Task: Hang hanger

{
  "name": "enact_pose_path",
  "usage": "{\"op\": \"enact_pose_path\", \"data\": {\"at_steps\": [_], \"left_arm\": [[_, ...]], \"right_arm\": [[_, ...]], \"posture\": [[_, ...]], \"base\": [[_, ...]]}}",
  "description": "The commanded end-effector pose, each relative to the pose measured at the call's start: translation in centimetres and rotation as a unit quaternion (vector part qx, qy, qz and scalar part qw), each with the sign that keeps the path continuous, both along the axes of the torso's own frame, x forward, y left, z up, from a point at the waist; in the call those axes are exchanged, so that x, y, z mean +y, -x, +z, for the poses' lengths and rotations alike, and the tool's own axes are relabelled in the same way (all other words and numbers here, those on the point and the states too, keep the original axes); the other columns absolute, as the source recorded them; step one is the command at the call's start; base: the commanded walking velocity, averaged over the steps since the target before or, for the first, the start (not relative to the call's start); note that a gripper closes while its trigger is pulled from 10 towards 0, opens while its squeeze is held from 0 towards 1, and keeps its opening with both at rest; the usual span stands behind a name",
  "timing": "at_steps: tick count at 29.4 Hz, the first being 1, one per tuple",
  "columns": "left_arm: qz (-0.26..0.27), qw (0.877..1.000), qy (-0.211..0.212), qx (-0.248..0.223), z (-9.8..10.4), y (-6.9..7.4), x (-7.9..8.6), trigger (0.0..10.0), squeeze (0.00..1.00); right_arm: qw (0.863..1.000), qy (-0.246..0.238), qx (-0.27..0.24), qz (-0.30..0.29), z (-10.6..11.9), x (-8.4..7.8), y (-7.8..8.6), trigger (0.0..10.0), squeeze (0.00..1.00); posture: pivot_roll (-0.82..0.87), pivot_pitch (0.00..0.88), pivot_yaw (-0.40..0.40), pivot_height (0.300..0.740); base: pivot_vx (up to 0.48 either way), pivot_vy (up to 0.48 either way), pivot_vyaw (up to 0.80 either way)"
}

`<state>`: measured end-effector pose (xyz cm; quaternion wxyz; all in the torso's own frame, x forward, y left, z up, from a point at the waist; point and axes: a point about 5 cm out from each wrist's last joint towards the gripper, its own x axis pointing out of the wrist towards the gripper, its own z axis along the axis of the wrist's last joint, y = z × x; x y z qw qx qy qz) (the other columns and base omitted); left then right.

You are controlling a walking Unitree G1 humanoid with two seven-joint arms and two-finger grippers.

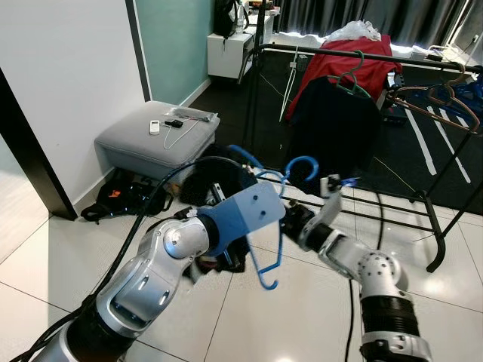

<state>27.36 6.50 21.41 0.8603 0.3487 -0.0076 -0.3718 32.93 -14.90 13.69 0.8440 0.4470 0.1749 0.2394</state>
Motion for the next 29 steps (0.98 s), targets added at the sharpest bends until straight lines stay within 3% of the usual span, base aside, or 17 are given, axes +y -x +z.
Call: {"op": "enact_pose_path", "data": {"at_steps": [1,9,15,19,20,29], "left_arm": [[-0.015,1.0,0.001,-0.012,0.4,0.3,0.0,10.0,0.0],[-0.006,1.0,-0.005,-0.015,0.4,-0.1,0.5,10.0,0.0],[-0.013,1.0,-0.003,-0.014,0.2,0.0,0.1,10.0,0.0],[-0.023,1.0,0.001,-0.01,-0.1,0.3,-0.5,10.0,0.0],[-0.028,1.0,0.005,-0.007,-0.2,0.5,-0.8,10.0,0.0],[-0.027,1.0,0.005,-0.005,-0.4,0.4,-0.9,10.0,0.0]], "right_arm": [[1.0,-0.001,-0.006,-0.02,0.3,-0.5,-0.3,10.0,0.0],[0.999,-0.025,-0.028,-0.038,0.8,-0.5,-0.8,10.0,0.0],[0.999,-0.004,-0.036,-0.011,0.8,0.5,-0.5,10.0,0.0],[0.998,0.007,-0.06,-0.008,1.3,0.9,-0.6,10.0,0.0],[0.996,-0.001,-0.088,-0.012,2.1,0.8,-0.8,10.0,0.0],[0.989,0.013,-0.144,0.01,3.2,1.3,-0.4,10.0,0.0]], "posture": [[0.04,0.0,-0.038,0.74],[0.04,0.0,-0.031,0.74],[0.04,0.0,-0.029,0.74],[0.04,0.0,-0.032,0.74],[0.04,0.0,-0.032,0.74],[0.04,0.0,-0.032,0.74]], "base": [[0.0,0.0,0.0],[0.0,0.0,0.0],[0.0,0.0,0.0],[0.0,0.0,0.0],[0.0,0.0,0.0],[0.0,0.0,0.0]]}}
